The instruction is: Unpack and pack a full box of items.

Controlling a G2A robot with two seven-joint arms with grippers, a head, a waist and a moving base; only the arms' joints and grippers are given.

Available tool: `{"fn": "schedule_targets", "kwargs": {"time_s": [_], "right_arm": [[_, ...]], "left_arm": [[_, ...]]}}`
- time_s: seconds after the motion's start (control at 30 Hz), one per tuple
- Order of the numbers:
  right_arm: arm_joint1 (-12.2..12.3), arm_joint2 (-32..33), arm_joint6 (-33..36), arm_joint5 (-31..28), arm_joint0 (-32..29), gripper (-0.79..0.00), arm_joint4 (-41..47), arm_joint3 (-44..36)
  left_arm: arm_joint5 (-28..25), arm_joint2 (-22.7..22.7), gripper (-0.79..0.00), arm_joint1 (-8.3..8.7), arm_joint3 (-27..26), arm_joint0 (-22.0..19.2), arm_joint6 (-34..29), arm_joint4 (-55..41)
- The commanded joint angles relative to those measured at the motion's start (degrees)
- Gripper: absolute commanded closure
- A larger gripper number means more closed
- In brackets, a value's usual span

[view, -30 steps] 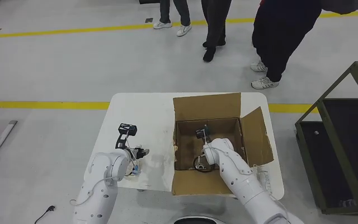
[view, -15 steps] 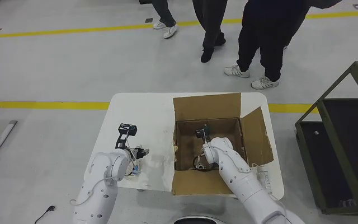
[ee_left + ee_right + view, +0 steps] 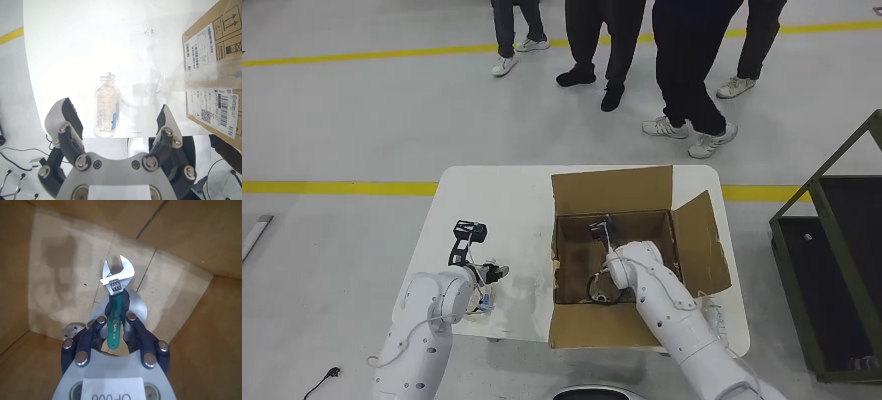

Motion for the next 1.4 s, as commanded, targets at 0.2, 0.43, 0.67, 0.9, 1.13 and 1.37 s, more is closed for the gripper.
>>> {"fn": "schedule_targets", "kwargs": {"time_s": [0.2,0.43,0.67,0.9,1.13,1.37], "right_arm": [[2.48,6.16,5.49,-5.02,-8.08,0.0,-3.79,-22.23],[3.79,11.21,7.59,-8.04,-13.78,0.0,-4.3,-34.3],[3.79,11.21,7.59,-8.04,-13.78,0.0,-4.3,-34.3],[3.9,11.33,4.86,-8.94,-14.44,0.0,-4.13,-35.98],[4.61,14.78,3.3,-11.62,-17.38,0.0,-2.51,-46.92],[5.51,20.8,3.59,-13.89,-21.52,0.0,0.15,-57.96]], "left_arm": [[0.0,0.0,-0.785,0.0,0.0,0.0,0.0,0.0],[0.0,0.0,-0.785,0.0,0.0,0.0,0.0,0.0],[0.0,0.0,-0.785,0.0,0.0,0.0,0.0,0.0],[0.0,0.0,-0.785,0.0,0.0,0.0,0.0,0.0],[0.0,0.0,-0.785,0.0,0.0,0.0,0.0,0.0],[0.0,0.0,-0.785,0.0,0.0,0.0,0.0,0.0]]}}
